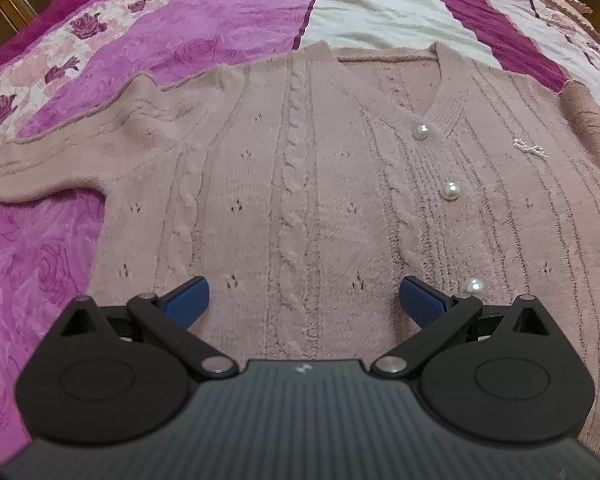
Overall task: Fold small clothes
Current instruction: 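Grasp the cuff of the cardigan sleeve with the right gripper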
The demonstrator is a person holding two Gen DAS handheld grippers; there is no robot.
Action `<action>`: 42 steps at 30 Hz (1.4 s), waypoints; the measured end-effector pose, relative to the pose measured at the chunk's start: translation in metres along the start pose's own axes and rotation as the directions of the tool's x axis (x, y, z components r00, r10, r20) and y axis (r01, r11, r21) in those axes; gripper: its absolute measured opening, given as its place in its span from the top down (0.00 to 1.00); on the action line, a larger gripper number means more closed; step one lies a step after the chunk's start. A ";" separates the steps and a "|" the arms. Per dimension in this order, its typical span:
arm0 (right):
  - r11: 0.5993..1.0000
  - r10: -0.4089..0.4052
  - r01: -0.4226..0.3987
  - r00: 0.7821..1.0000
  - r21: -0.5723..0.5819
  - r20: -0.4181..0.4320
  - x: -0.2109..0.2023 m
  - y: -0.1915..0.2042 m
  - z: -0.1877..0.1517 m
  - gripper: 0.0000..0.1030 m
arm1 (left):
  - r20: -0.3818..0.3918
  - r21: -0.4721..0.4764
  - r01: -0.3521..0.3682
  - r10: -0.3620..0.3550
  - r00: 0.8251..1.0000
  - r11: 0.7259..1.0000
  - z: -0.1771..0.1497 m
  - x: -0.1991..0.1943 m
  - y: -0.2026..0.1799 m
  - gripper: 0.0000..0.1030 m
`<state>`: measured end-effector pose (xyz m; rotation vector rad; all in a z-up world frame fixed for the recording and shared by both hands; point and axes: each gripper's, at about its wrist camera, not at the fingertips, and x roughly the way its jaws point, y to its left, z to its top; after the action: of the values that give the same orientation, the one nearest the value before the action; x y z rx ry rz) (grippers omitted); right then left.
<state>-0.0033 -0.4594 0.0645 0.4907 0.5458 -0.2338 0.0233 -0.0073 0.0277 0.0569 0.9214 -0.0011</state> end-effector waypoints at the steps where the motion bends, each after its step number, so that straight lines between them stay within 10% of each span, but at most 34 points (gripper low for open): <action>1: 1.000 -0.007 0.007 1.000 0.014 0.003 0.003 -0.006 0.003 0.00 | -0.006 -0.002 -0.003 0.003 1.000 1.000 -0.001 0.001 0.000 0.00; 33: 0.969 -0.103 0.078 0.990 0.233 0.094 0.134 -0.103 0.073 0.01 | -0.050 0.016 -0.048 0.049 0.998 0.999 -0.003 0.017 -0.006 0.00; 36: 0.964 -0.139 0.107 0.983 0.244 0.118 0.135 -0.105 0.075 0.29 | -0.046 0.017 -0.047 0.047 0.998 0.999 -0.004 0.017 -0.006 0.00; 38: 0.956 -0.157 0.121 0.981 0.265 0.118 0.133 -0.109 0.077 0.66 | -0.045 0.018 -0.046 0.047 0.998 0.999 -0.004 0.017 -0.006 0.00; 42: 0.937 -0.139 0.083 0.980 0.340 0.143 0.116 -0.122 0.077 0.88 | -0.038 0.019 -0.043 0.044 0.998 0.999 -0.005 0.017 -0.005 0.00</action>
<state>0.0861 -0.6129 0.0116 0.7627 0.3717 -0.4769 0.0292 -0.0117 0.0111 0.0946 0.9584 0.0319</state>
